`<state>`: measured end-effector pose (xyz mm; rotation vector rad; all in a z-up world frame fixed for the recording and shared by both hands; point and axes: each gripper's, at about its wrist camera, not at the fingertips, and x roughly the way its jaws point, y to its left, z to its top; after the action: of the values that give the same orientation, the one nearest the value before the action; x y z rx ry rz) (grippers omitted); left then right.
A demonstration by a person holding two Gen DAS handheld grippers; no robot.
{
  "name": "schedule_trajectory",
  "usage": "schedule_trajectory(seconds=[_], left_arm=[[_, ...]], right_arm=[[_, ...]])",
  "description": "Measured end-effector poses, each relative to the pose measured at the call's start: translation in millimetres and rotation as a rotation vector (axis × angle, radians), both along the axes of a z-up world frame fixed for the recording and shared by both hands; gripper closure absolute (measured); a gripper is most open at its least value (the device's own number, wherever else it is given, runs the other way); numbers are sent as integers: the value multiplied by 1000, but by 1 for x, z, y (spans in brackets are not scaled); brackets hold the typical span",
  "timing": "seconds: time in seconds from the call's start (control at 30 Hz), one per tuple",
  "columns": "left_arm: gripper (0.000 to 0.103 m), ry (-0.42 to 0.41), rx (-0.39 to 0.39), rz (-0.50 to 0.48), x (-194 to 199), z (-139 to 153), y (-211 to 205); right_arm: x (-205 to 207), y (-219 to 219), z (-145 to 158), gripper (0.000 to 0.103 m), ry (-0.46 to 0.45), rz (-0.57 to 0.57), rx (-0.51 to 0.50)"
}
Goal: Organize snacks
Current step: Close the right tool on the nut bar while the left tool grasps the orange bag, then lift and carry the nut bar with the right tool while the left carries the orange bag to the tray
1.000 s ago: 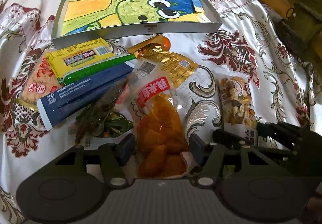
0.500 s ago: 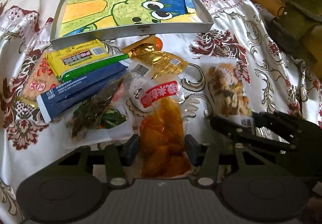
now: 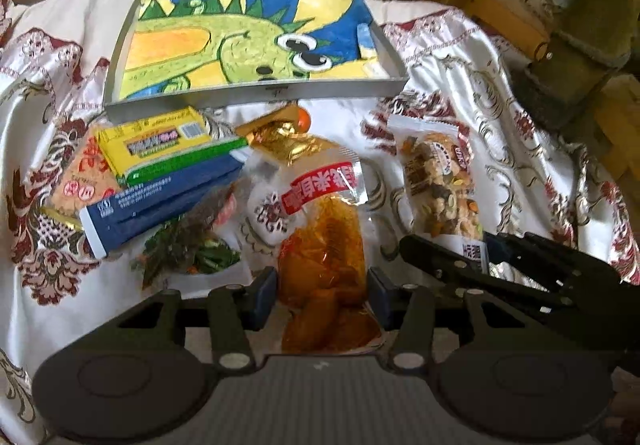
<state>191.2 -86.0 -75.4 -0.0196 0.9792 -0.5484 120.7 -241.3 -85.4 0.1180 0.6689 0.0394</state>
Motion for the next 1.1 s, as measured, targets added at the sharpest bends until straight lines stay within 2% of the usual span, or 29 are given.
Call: schedule_trajectory(seconds=[0.33, 0.5, 0.7, 0.83, 1.1], left_arm=[[51, -39, -47, 24, 5, 16, 5], [50, -75, -66, 71, 24, 32, 10], [50, -164, -123, 201, 76, 61, 18], [50, -182, -167, 278, 118, 69, 21], [50, -160, -175, 365, 202, 46, 17]], right_arm=[[3, -16, 9, 62, -66, -38, 84], [25, -29, 17, 62, -88, -63, 112], [77, -32, 38, 62, -182, -44, 69], [119, -31, 47, 62, -220, -16, 47], [196, -41, 33, 62, -194, -5, 51]])
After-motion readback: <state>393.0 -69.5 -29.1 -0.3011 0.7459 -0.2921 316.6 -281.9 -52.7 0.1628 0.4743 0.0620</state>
